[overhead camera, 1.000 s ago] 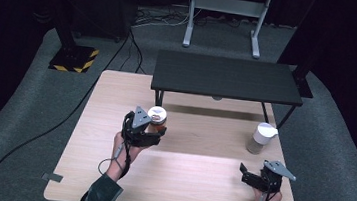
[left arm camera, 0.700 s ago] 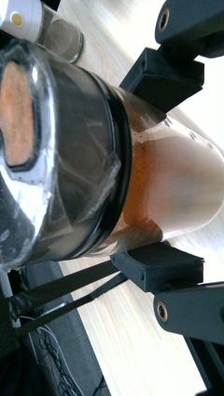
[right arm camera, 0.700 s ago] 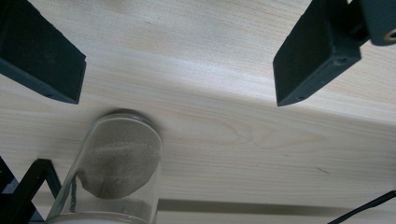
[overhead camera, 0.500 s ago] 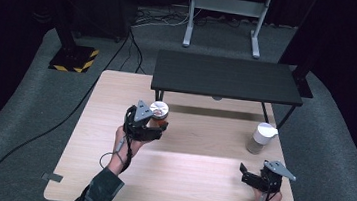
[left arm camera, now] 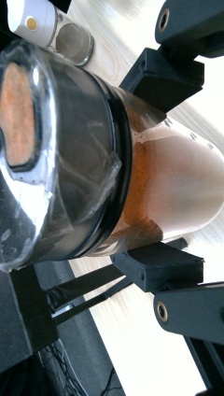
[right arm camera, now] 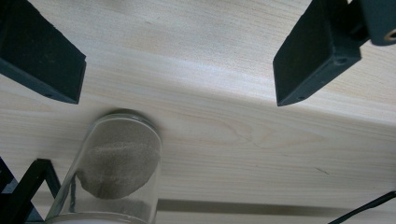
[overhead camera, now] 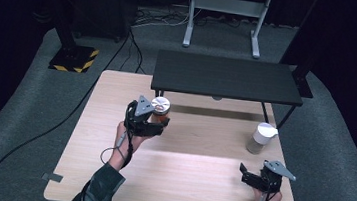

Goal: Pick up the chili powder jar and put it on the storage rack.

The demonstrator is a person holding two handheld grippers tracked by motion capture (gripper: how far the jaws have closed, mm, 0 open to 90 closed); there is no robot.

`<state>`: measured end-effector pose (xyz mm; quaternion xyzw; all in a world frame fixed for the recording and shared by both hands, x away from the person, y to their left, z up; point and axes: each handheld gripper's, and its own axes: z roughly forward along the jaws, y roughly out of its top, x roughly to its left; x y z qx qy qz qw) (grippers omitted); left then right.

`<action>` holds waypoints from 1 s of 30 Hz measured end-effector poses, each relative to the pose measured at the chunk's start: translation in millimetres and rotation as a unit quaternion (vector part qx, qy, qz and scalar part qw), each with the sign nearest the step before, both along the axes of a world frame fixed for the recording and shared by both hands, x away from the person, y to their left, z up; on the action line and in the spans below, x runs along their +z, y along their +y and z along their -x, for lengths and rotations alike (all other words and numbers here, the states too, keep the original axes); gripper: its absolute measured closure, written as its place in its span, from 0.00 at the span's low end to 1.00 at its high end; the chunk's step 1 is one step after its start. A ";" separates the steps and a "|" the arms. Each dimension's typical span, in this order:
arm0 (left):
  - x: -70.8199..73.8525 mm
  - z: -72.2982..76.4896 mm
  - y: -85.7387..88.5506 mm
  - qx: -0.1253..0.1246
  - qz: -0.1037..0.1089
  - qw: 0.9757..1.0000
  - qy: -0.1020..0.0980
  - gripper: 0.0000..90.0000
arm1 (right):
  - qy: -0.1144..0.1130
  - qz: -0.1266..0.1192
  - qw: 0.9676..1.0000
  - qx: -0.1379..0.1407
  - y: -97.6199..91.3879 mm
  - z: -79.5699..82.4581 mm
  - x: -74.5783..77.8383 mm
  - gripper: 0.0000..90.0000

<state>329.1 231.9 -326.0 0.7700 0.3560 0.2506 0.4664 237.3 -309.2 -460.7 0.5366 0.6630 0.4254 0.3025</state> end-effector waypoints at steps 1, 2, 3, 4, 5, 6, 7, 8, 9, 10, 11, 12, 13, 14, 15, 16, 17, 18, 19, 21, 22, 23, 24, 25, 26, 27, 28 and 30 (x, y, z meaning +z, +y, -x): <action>1.3 -0.9 0.1 -0.001 -0.001 1.000 0.000 0.34 | 0.000 0.000 1.000 0.000 0.0 0.0 0.0 0.01; 2.3 -1.5 0.1 -0.001 0.000 1.000 0.000 0.34 | 0.000 0.000 1.000 0.000 -0.1 -0.1 0.0 0.01; 3.3 -2.3 0.4 -0.001 0.000 1.000 -0.001 0.34 | 0.000 0.000 1.000 0.000 -0.1 0.0 0.0 0.01; 4.6 -3.0 0.6 -0.002 0.000 1.000 -0.001 0.34 | 0.000 0.000 1.000 0.000 -0.1 0.0 0.0 0.01; 5.2 -3.7 0.8 -0.001 0.002 1.000 -0.001 0.34 | 0.000 0.000 1.000 0.000 -0.1 0.0 0.0 0.01; 6.4 -4.6 1.0 -0.001 0.002 1.000 -0.001 0.34 | 0.000 0.000 1.000 0.000 -0.1 0.0 0.0 0.01; 7.4 -5.7 1.5 -0.002 0.003 1.000 -0.001 0.34 | 0.000 0.000 1.000 0.000 -0.1 -0.1 0.0 0.01; 8.6 -6.7 1.9 -0.002 0.002 1.000 -0.001 0.34 | 0.000 0.000 1.000 0.000 -0.1 -0.1 0.0 0.01; 9.2 -7.3 2.0 -0.002 0.005 1.000 -0.001 0.34 | 0.000 0.000 1.000 0.000 0.0 0.1 0.0 0.01; 10.1 -8.1 1.9 -0.001 0.005 1.000 -0.001 0.34 | 0.000 0.000 1.000 0.000 0.0 0.1 0.0 0.01; 11.2 -9.2 2.2 -0.002 0.004 1.000 -0.001 0.34 | 0.000 0.000 1.000 0.000 -0.1 -0.1 0.0 0.01; 11.9 -10.1 2.0 -0.002 0.006 1.000 0.000 0.34 | 0.000 0.001 1.000 0.001 0.0 -0.2 0.1 0.01; 13.0 -10.8 1.8 -0.003 0.005 1.000 0.000 0.34 | 0.000 0.001 1.000 0.001 0.0 -0.2 0.1 0.01; 13.9 -11.2 1.3 -0.002 0.006 1.000 0.000 0.34 | 0.001 0.001 1.000 0.001 0.1 -0.3 0.2 0.01; 14.8 -11.9 1.1 -0.003 0.005 1.000 -0.001 0.34 | 0.001 0.001 1.000 0.001 0.1 -0.3 0.2 0.01; 15.5 -12.4 0.6 -0.003 0.006 1.000 -0.001 0.34 | 0.001 0.001 1.000 0.001 0.1 -0.3 0.2 0.01; 16.3 -13.0 0.2 -0.004 0.005 1.000 -0.002 0.34 | 0.001 0.001 1.000 0.001 0.0 -0.3 0.2 0.01; 17.1 -13.5 -0.3 -0.004 0.004 1.000 -0.002 0.34 | 0.000 0.001 1.000 0.001 0.0 -0.3 0.2 0.01; 17.8 -14.2 -0.7 -0.004 0.004 1.000 -0.002 0.34 | 0.000 0.001 1.000 0.001 0.1 -0.2 0.1 0.01; 19.3 -15.3 -1.3 -0.005 0.002 1.000 -0.002 0.34 | 0.000 0.001 1.000 0.001 -0.1 -0.2 0.1 0.01; 20.5 -15.9 -1.2 -0.005 0.002 1.000 -0.002 0.34 | 0.000 0.001 1.000 0.001 -0.1 -0.2 0.1 0.01; 21.1 -16.3 -1.0 -0.005 0.003 1.000 -0.001 0.34 | 0.000 0.001 1.000 0.001 -0.1 -0.3 0.1 0.01; 22.2 -16.9 -0.7 -0.005 0.002 1.000 -0.002 0.34 | 0.000 0.001 1.000 0.001 -0.1 -0.3 0.1 0.01; 23.0 -17.8 -0.3 -0.005 0.003 1.000 -0.002 0.34 | 0.000 0.001 1.000 0.001 -0.1 -0.3 0.1 0.01; 24.2 -18.9 0.3 -0.006 0.002 1.000 -0.001 0.34 | 0.001 0.001 1.000 0.001 -0.1 -0.4 0.2 0.01; 24.9 -19.8 0.9 -0.006 0.005 1.000 0.001 0.34 | 0.001 0.001 1.000 0.001 -0.1 -0.3 0.2 0.01; 25.7 -20.8 1.7 -0.007 0.006 1.000 0.002 0.34 | 0.000 0.001 1.000 0.001 -0.1 -0.3 0.1 0.01; 27.7 -21.6 2.0 -0.006 0.004 1.000 0.002 0.34 | 0.001 0.001 1.000 0.001 -0.1 -0.4 0.2 0.01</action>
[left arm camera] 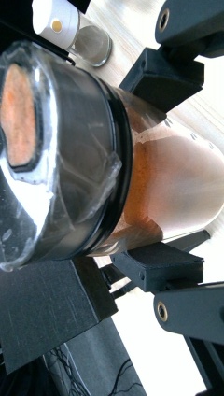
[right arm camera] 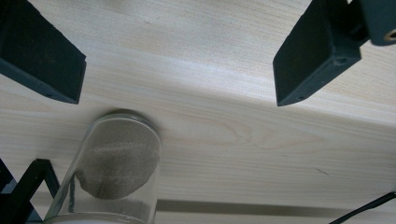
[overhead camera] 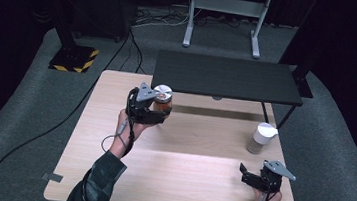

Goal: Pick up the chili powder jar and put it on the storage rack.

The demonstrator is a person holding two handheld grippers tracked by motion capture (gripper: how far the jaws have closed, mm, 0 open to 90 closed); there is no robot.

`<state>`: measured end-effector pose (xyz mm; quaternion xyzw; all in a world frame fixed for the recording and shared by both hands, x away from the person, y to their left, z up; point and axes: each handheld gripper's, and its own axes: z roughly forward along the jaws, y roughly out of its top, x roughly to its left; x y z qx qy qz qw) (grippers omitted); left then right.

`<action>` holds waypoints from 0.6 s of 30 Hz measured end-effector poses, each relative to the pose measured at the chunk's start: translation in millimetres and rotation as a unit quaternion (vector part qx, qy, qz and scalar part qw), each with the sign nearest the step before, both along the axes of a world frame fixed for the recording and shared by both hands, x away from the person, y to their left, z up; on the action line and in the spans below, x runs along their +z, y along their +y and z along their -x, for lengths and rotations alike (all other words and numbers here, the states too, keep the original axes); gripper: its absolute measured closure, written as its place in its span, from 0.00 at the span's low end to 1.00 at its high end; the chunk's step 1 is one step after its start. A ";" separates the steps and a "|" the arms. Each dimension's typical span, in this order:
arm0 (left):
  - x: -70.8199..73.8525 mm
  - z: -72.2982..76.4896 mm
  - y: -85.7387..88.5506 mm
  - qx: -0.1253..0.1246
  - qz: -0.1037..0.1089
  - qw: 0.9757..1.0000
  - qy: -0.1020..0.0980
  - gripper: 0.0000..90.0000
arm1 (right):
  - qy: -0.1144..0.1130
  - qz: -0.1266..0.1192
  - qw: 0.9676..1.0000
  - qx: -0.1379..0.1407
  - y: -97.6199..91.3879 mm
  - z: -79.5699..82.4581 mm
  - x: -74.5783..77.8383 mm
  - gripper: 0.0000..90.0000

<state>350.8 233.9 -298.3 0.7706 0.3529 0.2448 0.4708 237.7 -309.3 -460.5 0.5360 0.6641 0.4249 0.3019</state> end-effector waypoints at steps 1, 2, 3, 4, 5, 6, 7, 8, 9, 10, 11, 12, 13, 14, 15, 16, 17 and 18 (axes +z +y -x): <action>0.9 -0.6 0.5 0.000 0.001 1.000 0.000 0.34 | 0.000 0.000 1.000 0.000 0.1 0.1 0.0 0.01; 2.0 -1.3 1.2 -0.001 0.002 1.000 0.001 0.34 | 0.000 0.000 1.000 0.000 0.1 0.0 0.0 0.01; 2.9 -1.9 1.6 -0.002 0.002 1.000 0.001 0.34 | 0.000 0.000 1.000 0.000 0.1 0.0 0.1 0.01; 4.0 -2.4 1.6 -0.002 0.001 1.000 0.001 0.34 | 0.000 0.000 1.000 0.000 0.1 0.0 0.1 0.01; 4.7 -2.9 1.5 -0.003 0.001 1.000 0.000 0.34 | 0.000 0.000 1.000 0.000 0.1 0.0 0.1 0.01; 5.9 -3.7 1.9 -0.005 -0.001 1.000 0.000 0.34 | 0.000 0.000 1.000 0.000 0.2 0.0 0.1 0.01; 6.4 -4.0 2.0 -0.005 0.000 1.000 0.000 0.34 | 0.000 0.000 1.000 0.000 0.2 0.0 0.0 0.01; 7.1 -4.1 1.9 -0.004 0.000 1.000 0.000 0.34 | 0.000 0.000 1.000 -0.001 0.2 0.0 0.0 0.01; 7.9 -4.4 2.0 -0.004 0.001 1.000 0.001 0.34 | 0.000 0.000 1.000 -0.001 0.2 0.1 0.0 0.01; 9.0 -5.1 2.7 -0.006 -0.001 1.000 0.001 0.34 | 0.000 0.000 1.000 -0.001 0.3 0.1 0.0 0.01; 9.4 -5.3 2.9 -0.006 0.001 1.000 0.001 0.34 | 0.000 0.000 1.000 -0.001 0.2 0.1 0.0 0.01; 10.0 -5.8 2.9 -0.006 0.002 1.000 0.001 0.34 | 0.000 0.000 1.000 -0.001 0.2 0.3 -0.1 0.01; 10.5 -6.2 2.9 -0.006 0.002 1.000 0.002 0.34 | -0.001 0.000 1.000 -0.001 0.2 0.3 -0.1 0.01; 11.3 -6.8 2.9 -0.007 0.001 1.000 0.002 0.34 | -0.001 0.000 1.000 -0.001 0.2 0.3 -0.1 0.01; 12.4 -7.4 3.0 -0.008 0.000 1.000 0.002 0.34 | -0.001 0.000 1.000 -0.001 0.2 0.3 -0.1 0.01; 13.4 -8.0 2.9 -0.008 0.002 1.000 0.002 0.34 | -0.001 0.000 1.000 -0.001 0.2 0.3 -0.1 0.01; 13.4 -8.0 2.9 -0.008 0.002 1.000 0.002 0.34 | 0.000 0.000 1.000 -0.001 0.2 0.3 -0.1 0.01; 14.9 -8.9 2.9 -0.009 0.001 1.000 0.002 0.34 | 0.000 0.000 1.000 -0.001 0.2 0.3 -0.1 0.01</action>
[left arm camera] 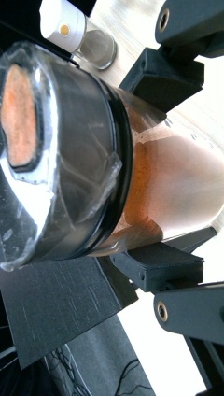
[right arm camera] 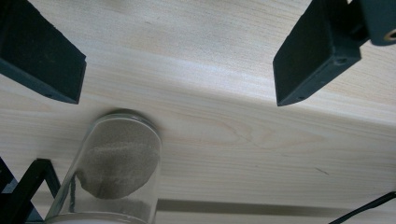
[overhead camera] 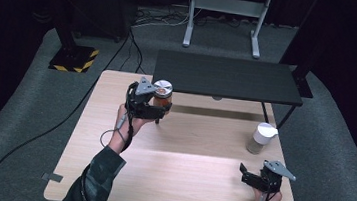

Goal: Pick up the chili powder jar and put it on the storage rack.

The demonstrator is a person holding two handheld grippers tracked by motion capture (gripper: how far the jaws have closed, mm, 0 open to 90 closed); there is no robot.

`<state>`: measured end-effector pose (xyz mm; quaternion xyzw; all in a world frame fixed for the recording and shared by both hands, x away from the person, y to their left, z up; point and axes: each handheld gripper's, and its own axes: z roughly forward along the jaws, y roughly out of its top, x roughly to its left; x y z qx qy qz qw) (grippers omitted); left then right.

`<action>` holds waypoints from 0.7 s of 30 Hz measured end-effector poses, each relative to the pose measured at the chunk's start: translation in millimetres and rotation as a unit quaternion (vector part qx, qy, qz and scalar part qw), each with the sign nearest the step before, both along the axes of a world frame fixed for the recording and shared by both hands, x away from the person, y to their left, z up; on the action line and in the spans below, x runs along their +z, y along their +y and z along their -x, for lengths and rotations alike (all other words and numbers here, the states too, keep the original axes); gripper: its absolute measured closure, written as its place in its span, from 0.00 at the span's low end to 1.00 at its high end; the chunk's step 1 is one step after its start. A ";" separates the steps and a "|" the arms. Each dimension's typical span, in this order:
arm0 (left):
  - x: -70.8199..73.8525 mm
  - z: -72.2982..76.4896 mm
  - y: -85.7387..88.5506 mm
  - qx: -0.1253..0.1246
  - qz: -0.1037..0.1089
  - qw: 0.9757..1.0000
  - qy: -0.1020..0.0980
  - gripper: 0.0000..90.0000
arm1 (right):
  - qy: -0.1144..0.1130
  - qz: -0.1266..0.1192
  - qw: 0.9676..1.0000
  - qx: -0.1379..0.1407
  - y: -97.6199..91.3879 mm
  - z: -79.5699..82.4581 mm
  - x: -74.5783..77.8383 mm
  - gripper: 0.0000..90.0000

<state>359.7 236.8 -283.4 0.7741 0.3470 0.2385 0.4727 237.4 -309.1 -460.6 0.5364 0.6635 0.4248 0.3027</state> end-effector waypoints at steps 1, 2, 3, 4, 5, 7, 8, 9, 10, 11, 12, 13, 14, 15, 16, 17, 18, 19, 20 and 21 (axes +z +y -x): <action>1.3 -0.6 -0.1 -0.001 -0.001 1.000 0.000 0.34 | 0.000 0.000 1.000 0.000 0.1 0.0 0.0 0.01; 2.4 -1.1 -0.3 -0.001 -0.002 1.000 -0.001 0.34 | 0.000 0.000 1.000 0.000 0.2 0.0 0.0 0.01; 3.5 -1.4 -0.7 -0.001 -0.003 1.000 -0.001 0.34 | 0.000 0.001 1.000 0.000 0.2 0.0 0.0 0.01; 4.1 -1.7 -0.7 -0.001 -0.001 1.000 -0.001 0.34 | 0.000 0.001 1.000 0.000 0.3 -0.1 0.1 0.01; 4.9 -2.2 -0.2 -0.001 0.001 1.000 -0.002 0.34 | 0.000 0.001 1.000 0.000 0.3 -0.1 0.1 0.01; 7.1 -2.9 -0.2 -0.002 0.000 1.000 -0.002 0.34 | 0.000 0.001 1.000 0.000 0.3 0.0 0.0 0.01; 8.4 -3.5 -0.2 -0.003 0.000 1.000 -0.003 0.34 | 0.001 0.001 1.000 0.000 0.3 -0.2 0.2 0.01; 9.6 -4.1 0.0 -0.004 -0.001 1.000 -0.003 0.34 | 0.000 0.001 1.000 0.000 0.3 -0.2 0.1 0.01; 10.2 -4.3 -0.1 -0.004 -0.001 1.000 -0.003 0.34 | 0.000 0.001 1.000 0.000 0.3 -0.1 0.1 0.01; 10.8 -4.5 -0.1 -0.003 0.001 1.000 -0.003 0.34 | 0.000 0.001 1.000 0.000 0.3 -0.2 0.1 0.01; 11.9 -5.1 0.1 -0.003 0.001 1.000 -0.003 0.34 | 0.000 0.000 1.000 0.000 0.3 -0.2 0.1 0.01; 12.8 -5.7 0.2 -0.003 0.002 1.000 -0.003 0.34 | 0.000 0.000 1.000 0.000 0.3 -0.1 0.1 0.01; 13.8 -6.0 0.2 -0.003 0.002 1.000 -0.003 0.34 | 0.001 0.001 1.000 0.000 0.3 -0.2 0.1 0.01; 15.1 -6.2 0.2 -0.003 0.001 1.000 -0.004 0.34 | 0.000 0.001 1.000 0.000 0.4 -0.2 0.1 0.01; 15.8 -6.5 0.4 -0.003 0.002 1.000 -0.005 0.34 | 0.000 0.001 1.000 0.000 0.4 -0.1 0.1 0.01; 16.9 -6.8 0.6 -0.003 0.003 1.000 -0.005 0.34 | 0.001 0.001 1.000 -0.001 0.5 -0.2 0.2 0.01; 18.4 -7.5 1.0 -0.004 0.002 1.000 -0.005 0.34 | 0.001 0.001 1.000 -0.001 0.6 -0.1 0.2 0.01; 19.4 -8.0 1.3 -0.003 0.002 1.000 -0.006 0.34 | 0.001 0.001 1.000 -0.001 0.6 -0.2 0.2 0.01; 20.3 -8.4 1.3 -0.003 0.002 1.000 -0.007 0.34 | 0.001 0.001 1.000 -0.001 0.6 -0.2 0.2 0.01; 21.3 -8.8 1.1 -0.002 0.002 1.000 -0.007 0.34 | 0.000 0.001 1.000 -0.001 0.5 -0.1 0.2 0.01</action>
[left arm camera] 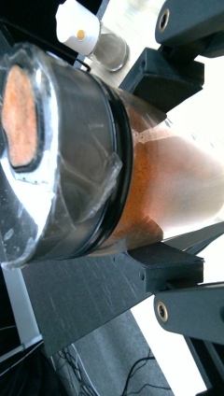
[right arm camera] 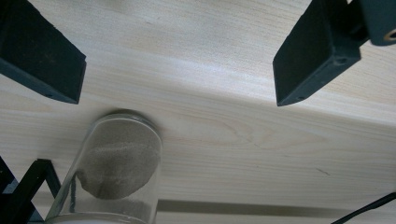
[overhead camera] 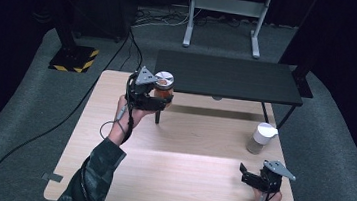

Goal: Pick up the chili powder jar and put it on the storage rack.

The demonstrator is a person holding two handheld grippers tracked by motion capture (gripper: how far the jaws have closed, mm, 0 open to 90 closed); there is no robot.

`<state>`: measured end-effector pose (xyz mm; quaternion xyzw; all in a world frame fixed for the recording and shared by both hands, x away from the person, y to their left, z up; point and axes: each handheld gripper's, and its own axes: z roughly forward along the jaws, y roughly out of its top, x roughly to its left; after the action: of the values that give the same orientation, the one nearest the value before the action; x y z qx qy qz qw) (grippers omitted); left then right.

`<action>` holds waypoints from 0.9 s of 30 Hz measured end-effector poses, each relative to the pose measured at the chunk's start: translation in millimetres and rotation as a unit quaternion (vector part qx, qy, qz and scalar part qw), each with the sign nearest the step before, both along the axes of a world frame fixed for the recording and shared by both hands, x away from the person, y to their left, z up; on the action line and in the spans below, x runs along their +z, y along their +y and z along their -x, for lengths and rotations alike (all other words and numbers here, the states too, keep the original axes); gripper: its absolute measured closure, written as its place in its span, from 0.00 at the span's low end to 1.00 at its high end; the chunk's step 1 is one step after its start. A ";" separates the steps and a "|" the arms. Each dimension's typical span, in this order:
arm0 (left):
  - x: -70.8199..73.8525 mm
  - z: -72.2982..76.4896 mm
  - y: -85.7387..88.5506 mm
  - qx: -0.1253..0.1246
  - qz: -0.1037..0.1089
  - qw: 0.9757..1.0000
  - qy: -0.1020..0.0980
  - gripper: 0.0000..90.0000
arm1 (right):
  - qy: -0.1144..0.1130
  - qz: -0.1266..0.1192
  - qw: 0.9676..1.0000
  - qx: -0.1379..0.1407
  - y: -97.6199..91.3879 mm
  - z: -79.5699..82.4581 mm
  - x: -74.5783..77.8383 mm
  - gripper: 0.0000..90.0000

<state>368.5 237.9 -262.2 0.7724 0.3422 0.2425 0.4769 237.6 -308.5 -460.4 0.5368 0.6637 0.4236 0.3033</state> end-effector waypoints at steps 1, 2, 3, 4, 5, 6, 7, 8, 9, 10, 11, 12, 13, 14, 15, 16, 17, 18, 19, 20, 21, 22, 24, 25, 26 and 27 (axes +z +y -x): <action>1.2 -0.5 -0.1 0.000 -0.001 1.000 0.000 0.34 | 0.000 0.000 1.000 0.000 0.0 0.0 0.0 0.01; 1.7 -1.0 -0.3 0.001 0.001 1.000 0.000 0.34 | 0.000 0.000 1.000 0.000 0.0 -0.1 0.1 0.01; 2.8 -1.5 -0.3 0.000 -0.001 1.000 -0.001 0.34 | 0.000 0.000 1.000 0.000 0.0 -0.1 0.1 0.01; 3.3 -1.8 -0.6 0.001 0.001 1.000 -0.002 0.34 | 0.000 0.000 1.000 0.000 0.0 -0.1 0.0 0.01; 4.8 -2.6 -0.4 -0.001 -0.002 1.000 -0.003 0.34 | 0.000 0.000 1.000 0.000 0.0 -0.1 0.1 0.01; 5.2 -2.7 -0.7 0.001 0.001 1.000 -0.002 0.34 | 0.000 0.000 1.000 0.000 0.0 -0.1 0.0 0.01; 6.4 -3.4 -0.5 0.000 0.000 1.000 -0.004 0.34 | 0.000 0.000 1.000 0.000 0.0 -0.1 0.0 0.01; 7.0 -3.9 -0.5 0.001 0.002 1.000 -0.004 0.34 | 0.000 0.000 1.000 0.000 0.0 -0.1 0.0 0.01; 8.1 -4.7 -0.6 0.001 0.001 1.000 -0.004 0.34 | 0.000 0.000 1.000 0.000 0.0 -0.1 0.1 0.01; 8.9 -5.4 -0.9 0.001 0.001 1.000 -0.005 0.34 | 0.000 0.000 1.000 0.000 -0.1 -0.2 0.1 0.01; 10.2 -6.3 -1.0 0.001 0.000 1.000 -0.004 0.34 | 0.000 0.000 1.000 0.000 -0.1 -0.1 0.1 0.01; 11.0 -7.0 -1.2 0.002 0.001 1.000 -0.004 0.34 | 0.000 0.000 1.000 0.000 -0.1 -0.1 0.1 0.01; 11.7 -7.7 -1.2 0.002 0.000 1.000 -0.005 0.34 | 0.000 0.000 1.000 0.000 -0.1 -0.1 0.1 0.01; 12.5 -8.7 -1.2 0.002 0.002 1.000 -0.004 0.34 | 0.001 0.000 1.000 0.000 0.0 -0.2 0.1 0.01; 13.3 -9.6 -1.1 0.002 0.002 1.000 -0.005 0.34 | 0.001 0.000 1.000 0.000 -0.1 -0.2 0.1 0.01; 13.8 -10.3 -0.9 0.002 0.002 1.000 -0.005 0.34 | 0.000 0.000 1.000 0.000 -0.1 -0.1 0.1 0.01; 14.3 -11.2 -0.8 0.002 0.003 1.000 -0.005 0.34 | 0.000 0.000 1.000 0.000 -0.1 -0.1 0.0 0.01; 14.8 -12.2 -0.7 0.002 0.003 1.000 -0.004 0.34 | 0.000 0.000 1.000 0.000 -0.2 -0.1 0.0 0.01; 15.5 -13.3 -0.3 0.002 0.003 1.000 -0.004 0.34 | 0.000 0.000 1.000 0.000 -0.1 -0.2 0.0 0.01; 15.9 -14.0 -0.2 0.002 0.003 1.000 -0.003 0.34 | 0.000 0.000 1.000 0.000 -0.1 -0.2 0.1 0.01; 16.3 -14.9 -0.4 0.004 0.005 1.000 -0.002 0.34 | 0.000 0.000 1.000 0.000 -0.1 -0.2 0.1 0.01; 16.9 -16.1 0.0 0.003 0.003 1.000 -0.002 0.34 | 0.000 0.000 1.000 0.000 -0.1 -0.2 0.1 0.01; 17.1 -18.2 0.8 0.004 0.008 1.000 0.001 0.34 | 0.001 0.000 1.000 0.000 -0.1 -0.2 0.1 0.01; 17.2 -19.3 1.3 0.004 0.009 1.000 0.001 0.34 | 0.000 0.000 1.000 0.000 -0.1 -0.2 0.1 0.01; 17.8 -20.2 1.4 0.005 0.007 1.000 0.002 0.34 | 0.001 0.000 1.000 0.000 -0.1 -0.2 0.1 0.01; 17.9 -21.2 1.5 0.006 0.009 1.000 0.003 0.34 | 0.001 0.000 1.000 0.001 -0.2 -0.3 0.1 0.01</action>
<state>389.7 239.4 -244.2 0.7670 0.3501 0.2398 0.4812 237.9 -308.7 -460.3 0.5366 0.6641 0.4235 0.3027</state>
